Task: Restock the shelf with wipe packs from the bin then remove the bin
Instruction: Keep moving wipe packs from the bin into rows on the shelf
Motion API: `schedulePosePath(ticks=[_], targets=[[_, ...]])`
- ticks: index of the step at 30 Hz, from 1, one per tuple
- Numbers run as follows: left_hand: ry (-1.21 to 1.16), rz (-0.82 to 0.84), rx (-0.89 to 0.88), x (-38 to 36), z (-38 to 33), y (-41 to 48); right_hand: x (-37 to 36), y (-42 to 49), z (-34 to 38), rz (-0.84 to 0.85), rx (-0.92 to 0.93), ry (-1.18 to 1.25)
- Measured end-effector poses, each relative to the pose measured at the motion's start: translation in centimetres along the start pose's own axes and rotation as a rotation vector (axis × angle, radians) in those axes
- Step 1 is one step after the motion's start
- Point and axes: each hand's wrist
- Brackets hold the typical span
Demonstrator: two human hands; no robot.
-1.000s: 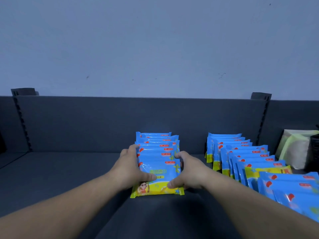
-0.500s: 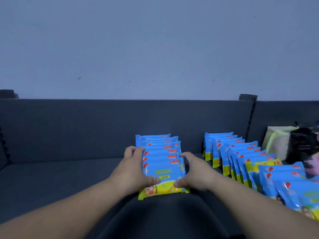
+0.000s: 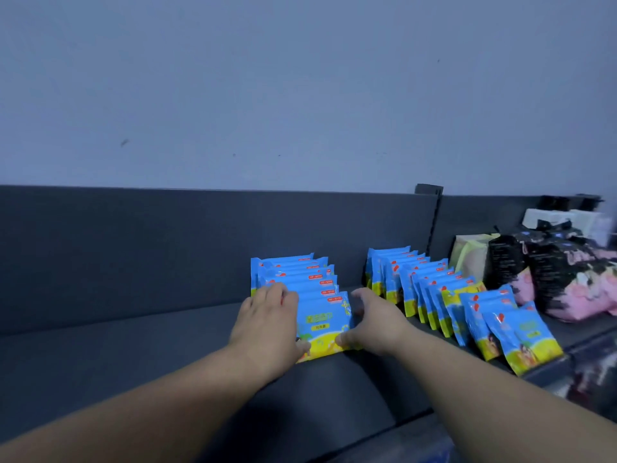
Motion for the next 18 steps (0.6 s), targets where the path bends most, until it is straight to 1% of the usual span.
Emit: schedulePosePath(ticks=[3,6,12,18], targets=[[0.006,-0.015,-0.103,-0.1,-0.1,-0.7,-0.5,-0.9,0.3,-0.025,-0.004,-0.039],[0.076,-0.005,-0.194,0.2,-0.2,-1.0,-0.8,-1.7,0.4,-0.027,0.006,-0.081],[0.148,0.039,-0.212,0.5,-0.8,-0.8,-0.7,-2.3,0.4,-0.020,0.037,-0.089],[0.186,0.067,-0.161,0.4,-2.3,-1.0,0.4,-3.6,-1.1,-0.019,0.100,-0.085]])
Point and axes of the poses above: each hand's wrist, its own y-axis towards the middle knuckle, its own x-axis out of the back of the hand, z = x × y, and after that the axes turned 7 degrees about z, right-handed
